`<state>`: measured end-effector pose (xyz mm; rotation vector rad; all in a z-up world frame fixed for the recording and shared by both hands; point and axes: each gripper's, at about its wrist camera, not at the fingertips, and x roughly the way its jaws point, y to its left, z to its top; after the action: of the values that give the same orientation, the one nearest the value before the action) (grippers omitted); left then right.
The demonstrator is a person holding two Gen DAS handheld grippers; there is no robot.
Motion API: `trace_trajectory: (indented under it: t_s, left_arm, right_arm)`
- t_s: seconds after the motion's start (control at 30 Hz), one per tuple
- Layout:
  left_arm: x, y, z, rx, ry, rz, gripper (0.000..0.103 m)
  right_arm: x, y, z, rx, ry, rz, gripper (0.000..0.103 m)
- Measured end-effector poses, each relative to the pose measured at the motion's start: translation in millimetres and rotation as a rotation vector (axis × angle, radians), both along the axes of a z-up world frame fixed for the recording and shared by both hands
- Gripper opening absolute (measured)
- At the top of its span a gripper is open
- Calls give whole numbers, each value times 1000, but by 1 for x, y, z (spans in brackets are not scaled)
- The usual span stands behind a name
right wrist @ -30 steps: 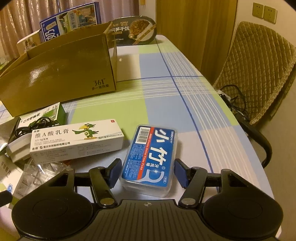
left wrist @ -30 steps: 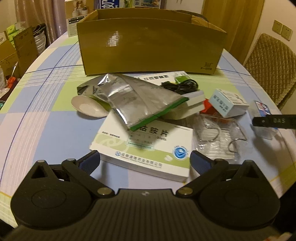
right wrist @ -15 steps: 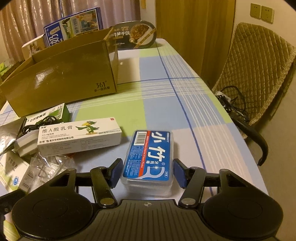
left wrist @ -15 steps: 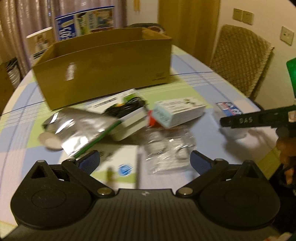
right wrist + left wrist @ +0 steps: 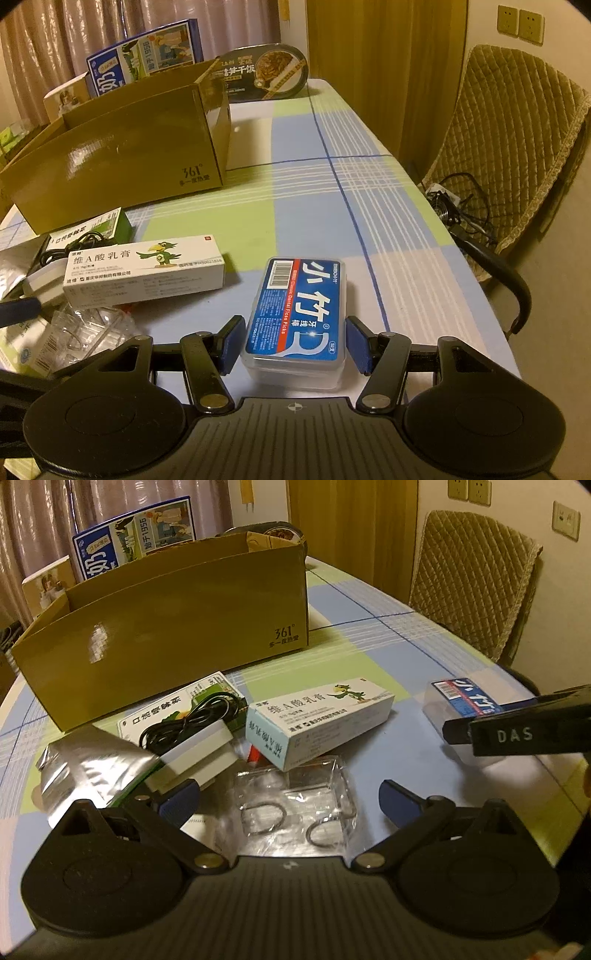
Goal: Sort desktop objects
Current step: 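Grasp the clear plastic tray with wire hooks with the left tool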
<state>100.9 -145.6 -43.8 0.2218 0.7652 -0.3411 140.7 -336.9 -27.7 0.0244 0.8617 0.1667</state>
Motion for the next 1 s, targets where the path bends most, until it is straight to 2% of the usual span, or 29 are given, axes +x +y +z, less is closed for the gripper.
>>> trace_trajectory:
  t_s: [0.07,0.17,0.33,0.43,0.5,0.67,0.83,1.0]
  left_arm:
    - [1,-4,-2,10,-9,-9,98]
    - [5,-9,-8,15,22,-10,87]
    - [7,-6,-12,10,46,25,80]
    - [7,-3,-13,-7,58,45,73]
    - [6,-3,-13,-8,58,43,65]
    - [4,-3,-11,-23,72,29,63]
    - [-2,-2,-10,-41,81,20,62]
    - [-5,-3,-9,-49,85,16,62]
  right_arm:
    - [0,-1,-1,1,2,2,56]
    - [0,-1,-3,-2,5,5,56]
    - [1,-2,-4,-9,-1,3,56]
    - [2,-2,-4,-10,-1,4,56]
    - [3,-1,-5,-13,1,5,56]
    - [4,0,-8,-22,3,9,58]
    - [6,1,-9,-35,-1,0,67]
    - [10,3,-10,-43,-11,3,67]
